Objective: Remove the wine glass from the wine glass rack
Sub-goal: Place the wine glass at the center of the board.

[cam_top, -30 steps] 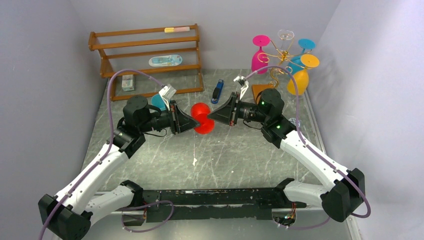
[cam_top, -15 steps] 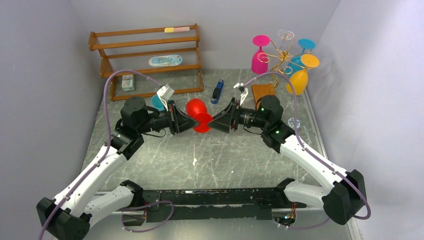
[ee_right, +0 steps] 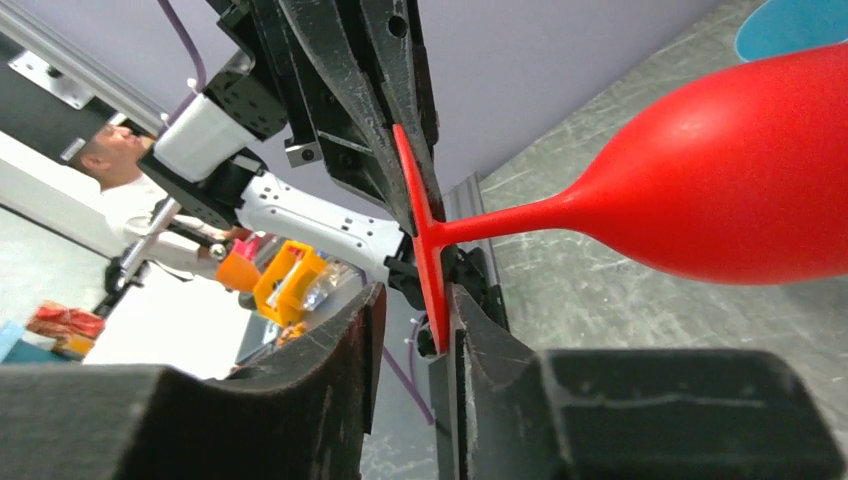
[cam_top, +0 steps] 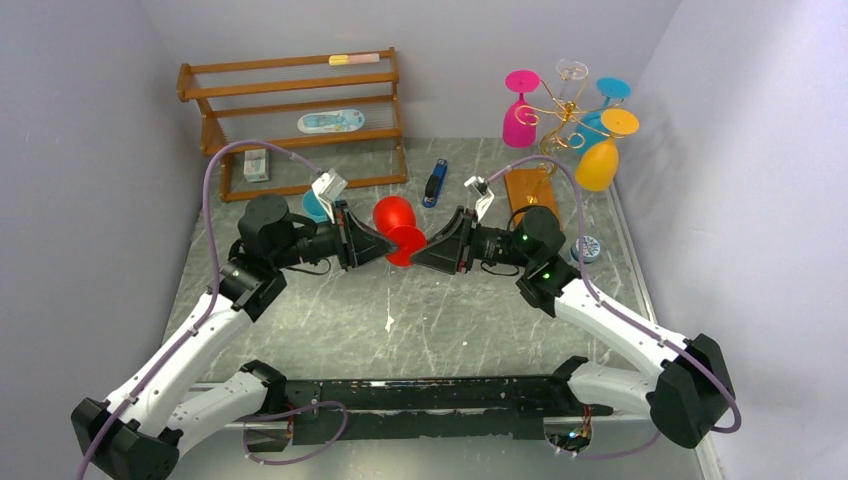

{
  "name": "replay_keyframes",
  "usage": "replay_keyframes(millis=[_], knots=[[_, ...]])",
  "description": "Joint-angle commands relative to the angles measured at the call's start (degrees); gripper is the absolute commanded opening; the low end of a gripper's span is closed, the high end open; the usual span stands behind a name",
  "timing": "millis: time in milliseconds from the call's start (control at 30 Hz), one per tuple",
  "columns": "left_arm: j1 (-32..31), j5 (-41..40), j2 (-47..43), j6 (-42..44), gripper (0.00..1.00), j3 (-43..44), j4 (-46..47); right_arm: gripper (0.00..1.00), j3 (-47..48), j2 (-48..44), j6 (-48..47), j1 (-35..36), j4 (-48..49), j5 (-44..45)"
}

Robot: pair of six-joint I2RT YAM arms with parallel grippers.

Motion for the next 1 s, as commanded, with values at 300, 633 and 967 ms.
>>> replay_keyframes(millis=[300, 633, 967], knots=[[-0.3, 0.9, -1.0, 0.4, 0.05, -0.6, 1.9, 0.16, -0.3, 2.3, 3.1, 1.8, 6.5, 0.2], [-0.3, 1.1, -0.8, 0.6, 0.05, -0.5, 1.9, 0.1, -0.5, 3.6, 5.2, 2.6, 10.7, -0.5], [-0.3, 0.6, -0.7, 0.4, 0.05, -0.6, 1.9, 0.0, -1.9, 3.1, 5.0, 2.7, 12.1, 0.6]])
